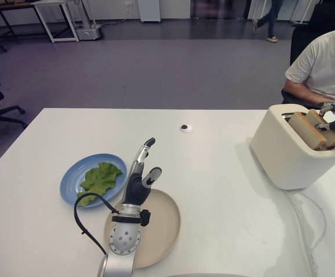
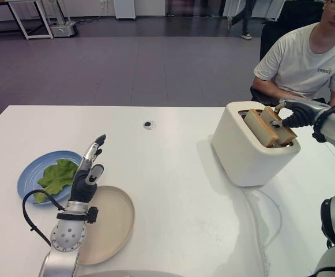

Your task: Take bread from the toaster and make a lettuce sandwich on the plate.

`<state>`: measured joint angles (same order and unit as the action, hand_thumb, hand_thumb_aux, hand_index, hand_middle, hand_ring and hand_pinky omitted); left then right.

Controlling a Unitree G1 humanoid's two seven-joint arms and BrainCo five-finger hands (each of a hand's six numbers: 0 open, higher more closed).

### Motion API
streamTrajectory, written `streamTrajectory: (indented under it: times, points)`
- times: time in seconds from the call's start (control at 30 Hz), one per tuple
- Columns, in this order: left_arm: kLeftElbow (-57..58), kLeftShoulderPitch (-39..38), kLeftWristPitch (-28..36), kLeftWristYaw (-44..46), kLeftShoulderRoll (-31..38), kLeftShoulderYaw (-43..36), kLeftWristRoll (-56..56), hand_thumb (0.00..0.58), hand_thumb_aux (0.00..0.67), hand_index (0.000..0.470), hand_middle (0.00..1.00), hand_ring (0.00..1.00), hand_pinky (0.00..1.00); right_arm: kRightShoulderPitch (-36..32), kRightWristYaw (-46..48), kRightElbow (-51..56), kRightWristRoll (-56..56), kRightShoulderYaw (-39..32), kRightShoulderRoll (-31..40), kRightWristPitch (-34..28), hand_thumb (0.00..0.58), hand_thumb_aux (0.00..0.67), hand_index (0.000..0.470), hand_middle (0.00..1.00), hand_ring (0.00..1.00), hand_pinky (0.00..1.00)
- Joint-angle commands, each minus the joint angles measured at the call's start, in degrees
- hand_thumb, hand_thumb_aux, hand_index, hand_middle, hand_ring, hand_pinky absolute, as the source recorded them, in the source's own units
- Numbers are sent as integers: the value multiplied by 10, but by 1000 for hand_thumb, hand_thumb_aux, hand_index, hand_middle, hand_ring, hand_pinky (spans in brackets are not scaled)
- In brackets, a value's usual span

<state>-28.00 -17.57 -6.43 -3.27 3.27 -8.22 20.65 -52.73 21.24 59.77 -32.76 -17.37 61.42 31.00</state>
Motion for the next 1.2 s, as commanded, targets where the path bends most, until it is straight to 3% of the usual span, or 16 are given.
streamTrajectory:
  times: [0.03, 0.23, 0.33, 0.5, 0.57, 0.7, 0.87, 1.0, 1.2]
  points:
    - [9, -3, 0, -1, 1, 1, -2, 0, 0, 0, 0, 0, 0, 3, 13, -46, -4, 4, 7, -16, 580, 670, 470, 0, 0, 0]
    - [9, -4, 0, -4, 0, 0, 0, 0, 0, 0, 0, 0, 0, 0, 20, -82, 10, 21, 5, -44, 580, 670, 470, 0, 0, 0]
    - [5, -3, 2, -4, 1, 4, -1, 0, 0, 0, 0, 0, 0, -44, 26, -74, 38, 52, 1, -73, 580, 670, 470, 0, 0, 0]
    - [0, 13, 6, -7, 10, 37, -3, 0, 0, 0, 0, 0, 0, -140, 32, -94, 192, 179, -48, -138, 580, 670, 470, 0, 0, 0]
    - [0, 25, 8, -8, 21, 57, 6, 0, 0, 0, 0, 0, 0, -147, 58, -142, 256, 216, -69, -178, 580, 670, 470, 0, 0, 0]
    - [-3, 51, 14, -26, 72, 107, 89, 0, 0, 0, 0, 0, 0, -62, 138, -338, 373, 237, -123, -342, 580, 670, 470, 0, 0, 0]
    - [-4, 91, 21, -60, 150, 184, 201, 0, 0, 0, 0, 0, 0, 141, 141, -658, 487, 179, -226, -583, 580, 670, 470, 0, 0, 0]
    - [-8, 101, 21, -81, 174, 209, 243, 0, 0, 0, 0, 0, 0, 256, 113, -787, 490, 76, -294, -675, 580, 670, 470, 0, 0, 0]
    - [-4, 118, 22, -91, 180, 230, 229, 0, 0, 0, 0, 0, 0, 338, 67, -842, 462, -54, -387, -724, 580, 670, 470, 0, 0, 0]
